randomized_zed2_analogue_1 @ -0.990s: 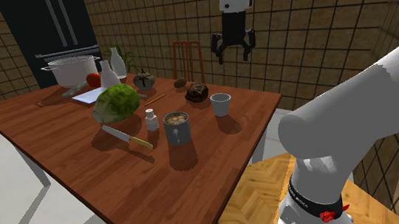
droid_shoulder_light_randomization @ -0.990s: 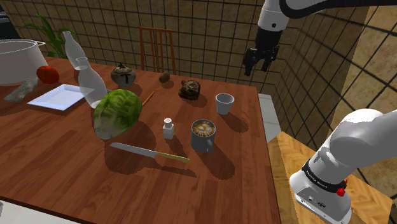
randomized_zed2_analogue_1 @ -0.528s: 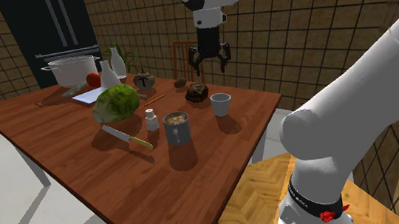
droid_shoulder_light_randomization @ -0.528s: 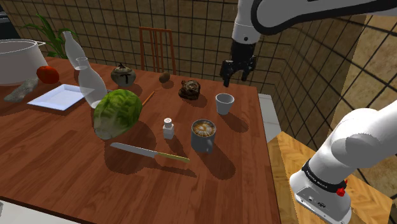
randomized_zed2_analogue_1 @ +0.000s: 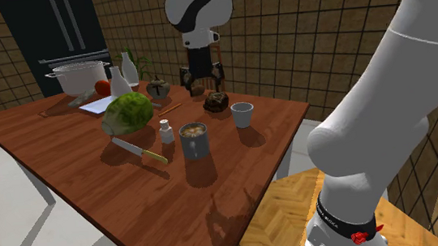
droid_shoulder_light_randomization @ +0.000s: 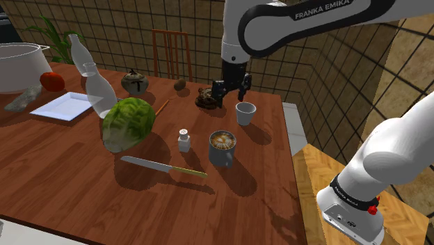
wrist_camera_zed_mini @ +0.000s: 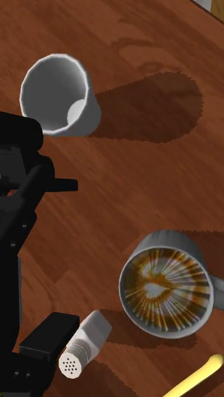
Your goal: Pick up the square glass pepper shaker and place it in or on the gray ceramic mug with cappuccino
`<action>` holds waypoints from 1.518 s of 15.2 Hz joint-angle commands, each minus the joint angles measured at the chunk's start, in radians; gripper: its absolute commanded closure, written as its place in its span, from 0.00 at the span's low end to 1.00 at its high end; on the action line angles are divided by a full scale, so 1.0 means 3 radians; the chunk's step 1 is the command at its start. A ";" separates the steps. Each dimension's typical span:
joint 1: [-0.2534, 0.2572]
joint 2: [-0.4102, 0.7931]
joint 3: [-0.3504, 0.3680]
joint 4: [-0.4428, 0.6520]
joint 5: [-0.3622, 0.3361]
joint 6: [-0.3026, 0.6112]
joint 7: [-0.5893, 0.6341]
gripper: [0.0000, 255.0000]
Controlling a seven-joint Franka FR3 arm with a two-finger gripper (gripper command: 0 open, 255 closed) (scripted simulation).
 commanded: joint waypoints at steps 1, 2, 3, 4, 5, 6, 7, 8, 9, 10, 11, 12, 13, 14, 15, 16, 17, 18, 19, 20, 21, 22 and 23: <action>0.0024 0.0244 0.0095 0.0154 -0.0063 0.0067 0.0150 0.00; 0.0040 0.0363 0.0139 0.0233 -0.0102 0.0092 0.0225 0.00; 0.0058 0.0486 0.0179 0.0317 -0.0146 0.0115 0.0302 0.00; 0.0079 0.0610 0.0217 0.0405 -0.0194 0.0133 0.0379 0.00; 0.0104 0.0736 0.0250 0.0497 -0.0246 0.0148 0.0456 0.00; 0.0133 0.0864 0.0279 0.0593 -0.0301 0.0160 0.0533 0.00; 0.0164 0.0993 0.0306 0.0694 -0.0358 0.0167 0.0609 0.00; 0.0200 0.1124 0.0327 0.0799 -0.0418 0.0170 0.0684 0.00; 0.0242 0.1256 0.0343 0.0909 -0.0478 0.0168 0.0757 0.00; 0.0288 0.1389 0.0354 0.1024 -0.0539 0.0163 0.0827 0.00; 0.0336 0.1523 0.0362 0.1145 -0.0599 0.0153 0.0895 0.00; 0.0389 0.1658 0.0366 0.1270 -0.0658 0.0139 0.0959 0.00; 0.0447 0.1793 0.0364 0.1401 -0.0715 0.0121 0.1018 0.00; 0.0482 0.1870 0.0361 0.1479 -0.0745 0.0109 0.1050 0.00; 0.0486 0.1883 0.0354 0.1451 -0.0753 0.0149 0.1055 0.00; 0.0488 0.1897 0.0349 0.1424 -0.0761 0.0188 0.1061 0.00; 0.0490 0.1912 0.0345 0.1398 -0.0771 0.0227 0.1067 0.00; 0.0492 0.1928 0.0341 0.1373 -0.0780 0.0266 0.1073 0.00; 0.0493 0.1944 0.0337 0.1349 -0.0790 0.0305 0.1080 0.00; 0.0496 0.1961 0.0332 0.1326 -0.0801 0.0343 0.1086 0.00; 0.0498 0.1978 0.0327 0.1303 -0.0812 0.0381 0.1093 0.00; 0.0499 0.1988 0.0324 0.1290 -0.0818 0.0403 0.1097 0.00; 0.0499 0.1988 0.0324 0.1290 -0.0818 0.0403 0.1097 0.00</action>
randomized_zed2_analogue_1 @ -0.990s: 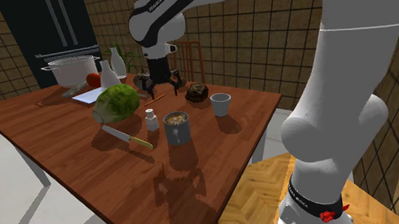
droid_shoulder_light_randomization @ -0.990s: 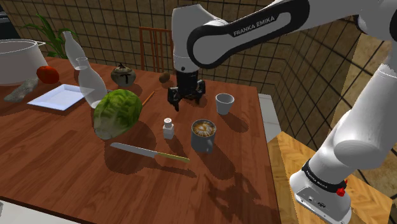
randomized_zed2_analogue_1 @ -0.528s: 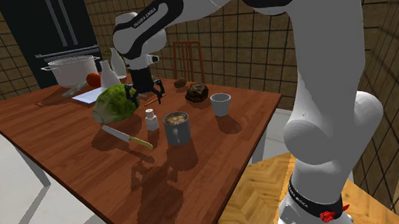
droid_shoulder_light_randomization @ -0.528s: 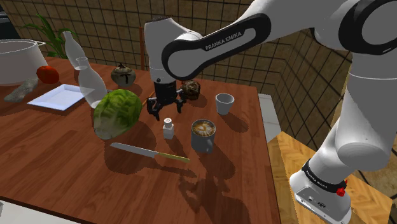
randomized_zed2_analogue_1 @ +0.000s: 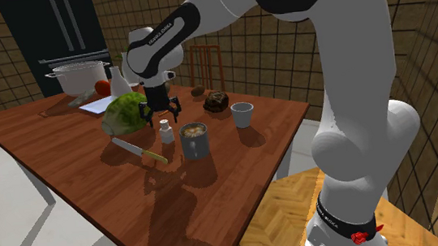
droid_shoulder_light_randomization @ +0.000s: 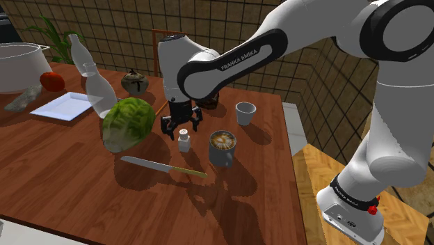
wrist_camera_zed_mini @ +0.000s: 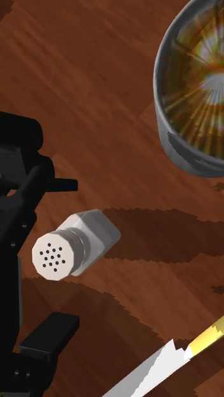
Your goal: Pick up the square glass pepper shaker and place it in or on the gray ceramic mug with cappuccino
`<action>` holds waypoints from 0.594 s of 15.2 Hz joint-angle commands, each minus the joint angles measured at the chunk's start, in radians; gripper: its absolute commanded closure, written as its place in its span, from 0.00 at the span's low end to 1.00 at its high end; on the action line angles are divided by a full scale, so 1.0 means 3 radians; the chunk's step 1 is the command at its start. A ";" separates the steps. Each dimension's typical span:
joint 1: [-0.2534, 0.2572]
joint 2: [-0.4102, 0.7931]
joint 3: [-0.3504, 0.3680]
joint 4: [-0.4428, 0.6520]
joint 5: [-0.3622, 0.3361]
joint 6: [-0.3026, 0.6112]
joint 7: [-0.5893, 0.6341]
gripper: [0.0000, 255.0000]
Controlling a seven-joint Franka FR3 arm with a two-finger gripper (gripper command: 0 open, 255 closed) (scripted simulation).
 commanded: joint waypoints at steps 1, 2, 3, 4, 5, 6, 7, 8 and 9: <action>0.0002 0.0005 -0.0001 -0.0010 -0.0004 0.0016 0.0004 0.00; 0.0002 0.0005 -0.0001 -0.0010 -0.0004 0.0016 0.0004 0.00; 0.0002 0.0005 -0.0001 -0.0010 -0.0004 0.0016 0.0004 0.00; 0.0002 0.0005 -0.0001 -0.0010 -0.0004 0.0016 0.0004 0.00; 0.0002 0.0005 -0.0001 -0.0010 -0.0004 0.0016 0.0004 0.00; 0.0002 0.0005 -0.0001 -0.0010 -0.0004 0.0016 0.0004 0.00; 0.0002 0.0005 -0.0001 -0.0010 -0.0004 0.0016 0.0004 1.00; 0.0002 0.0005 -0.0001 -0.0010 -0.0004 0.0016 0.0004 1.00; 0.0002 0.0005 -0.0001 -0.0010 -0.0004 0.0016 0.0004 1.00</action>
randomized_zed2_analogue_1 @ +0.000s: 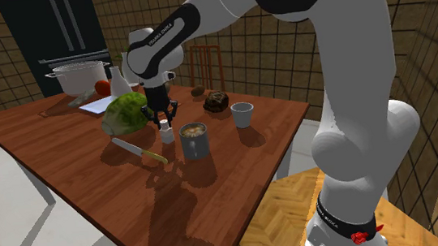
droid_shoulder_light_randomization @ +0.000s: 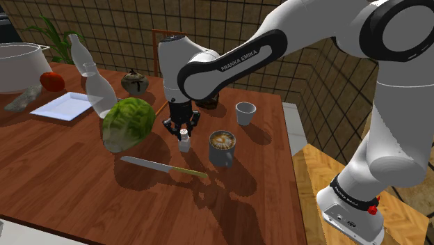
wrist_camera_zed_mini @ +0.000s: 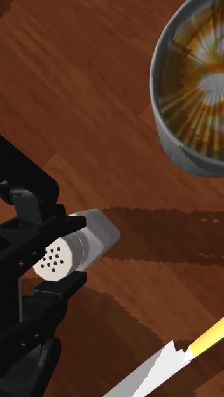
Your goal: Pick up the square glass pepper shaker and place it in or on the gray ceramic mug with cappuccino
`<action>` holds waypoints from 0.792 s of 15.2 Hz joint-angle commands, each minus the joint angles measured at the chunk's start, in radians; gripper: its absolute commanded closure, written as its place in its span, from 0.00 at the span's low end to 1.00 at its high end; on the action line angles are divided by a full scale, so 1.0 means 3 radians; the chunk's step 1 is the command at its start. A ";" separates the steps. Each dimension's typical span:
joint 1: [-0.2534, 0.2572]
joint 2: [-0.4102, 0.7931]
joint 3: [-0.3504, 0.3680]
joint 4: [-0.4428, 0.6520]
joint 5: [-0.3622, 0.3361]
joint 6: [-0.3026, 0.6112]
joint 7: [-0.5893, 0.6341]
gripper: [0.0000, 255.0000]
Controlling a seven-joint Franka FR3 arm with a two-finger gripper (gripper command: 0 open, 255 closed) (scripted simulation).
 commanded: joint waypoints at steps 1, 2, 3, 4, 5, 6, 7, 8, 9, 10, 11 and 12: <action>0.0000 0.0001 0.0000 -0.0001 0.0000 0.0000 0.0000 1.00; 0.0000 0.0001 0.0000 -0.0001 0.0000 0.0001 0.0000 1.00; 0.0000 0.0001 0.0000 -0.0001 0.0000 0.0000 0.0000 1.00; 0.0001 0.0002 0.0000 0.0001 0.0000 0.0000 0.0000 1.00; 0.0001 0.0003 0.0000 0.0001 -0.0001 0.0000 0.0001 1.00; 0.0001 0.0003 0.0000 0.0001 -0.0001 0.0001 0.0001 1.00; 0.0000 0.0001 0.0000 -0.0001 0.0000 0.0001 0.0000 1.00; -0.0003 -0.0019 0.0005 0.0018 0.0012 -0.0036 -0.0008 1.00; -0.0006 -0.0038 0.0010 0.0039 0.0023 -0.0074 -0.0015 1.00; -0.0009 -0.0056 0.0015 0.0061 0.0034 -0.0111 -0.0022 1.00; -0.0011 -0.0074 0.0020 0.0083 0.0045 -0.0149 -0.0029 1.00; -0.0014 -0.0091 0.0024 0.0106 0.0055 -0.0187 -0.0035 1.00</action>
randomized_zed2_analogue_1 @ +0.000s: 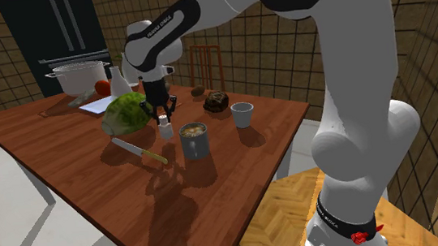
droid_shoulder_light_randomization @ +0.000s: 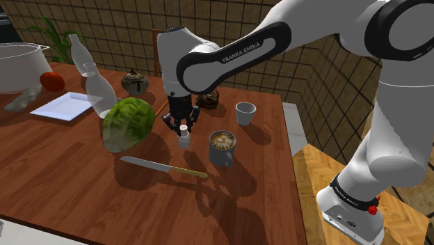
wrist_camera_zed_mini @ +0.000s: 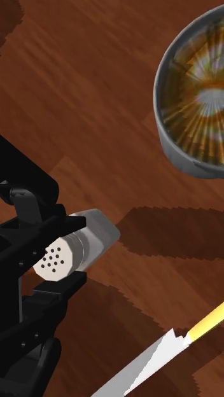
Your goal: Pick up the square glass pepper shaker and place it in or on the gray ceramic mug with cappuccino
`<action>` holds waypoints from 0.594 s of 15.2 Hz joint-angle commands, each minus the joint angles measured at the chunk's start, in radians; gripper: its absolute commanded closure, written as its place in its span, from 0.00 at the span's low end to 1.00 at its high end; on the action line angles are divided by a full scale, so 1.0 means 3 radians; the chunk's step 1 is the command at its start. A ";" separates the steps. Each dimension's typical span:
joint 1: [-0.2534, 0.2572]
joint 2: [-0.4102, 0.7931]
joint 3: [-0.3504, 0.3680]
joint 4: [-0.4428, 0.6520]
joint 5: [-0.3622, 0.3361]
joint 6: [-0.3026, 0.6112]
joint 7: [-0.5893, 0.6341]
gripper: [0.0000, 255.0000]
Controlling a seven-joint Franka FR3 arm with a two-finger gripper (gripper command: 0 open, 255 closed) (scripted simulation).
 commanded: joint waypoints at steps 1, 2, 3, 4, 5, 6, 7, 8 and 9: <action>-0.0002 -0.0030 0.0008 0.0052 0.0019 -0.0079 -0.0011 1.00; -0.0004 -0.0046 0.0012 0.0076 0.0028 -0.0118 -0.0017 1.00; -0.0006 -0.0061 0.0016 0.0102 0.0037 -0.0157 -0.0023 1.00; -0.0008 -0.0076 0.0019 0.0128 0.0046 -0.0196 -0.0029 1.00; -0.0009 -0.0090 0.0023 0.0155 0.0055 -0.0235 -0.0035 1.00; -0.0010 -0.0103 0.0026 0.0183 0.0063 -0.0275 -0.0040 1.00; -0.0011 -0.0116 0.0029 0.0212 0.0070 -0.0315 -0.0045 1.00; -0.0011 -0.0128 0.0032 0.0242 0.0078 -0.0355 -0.0050 1.00; -0.0012 -0.0139 0.0035 0.0272 0.0085 -0.0396 -0.0055 1.00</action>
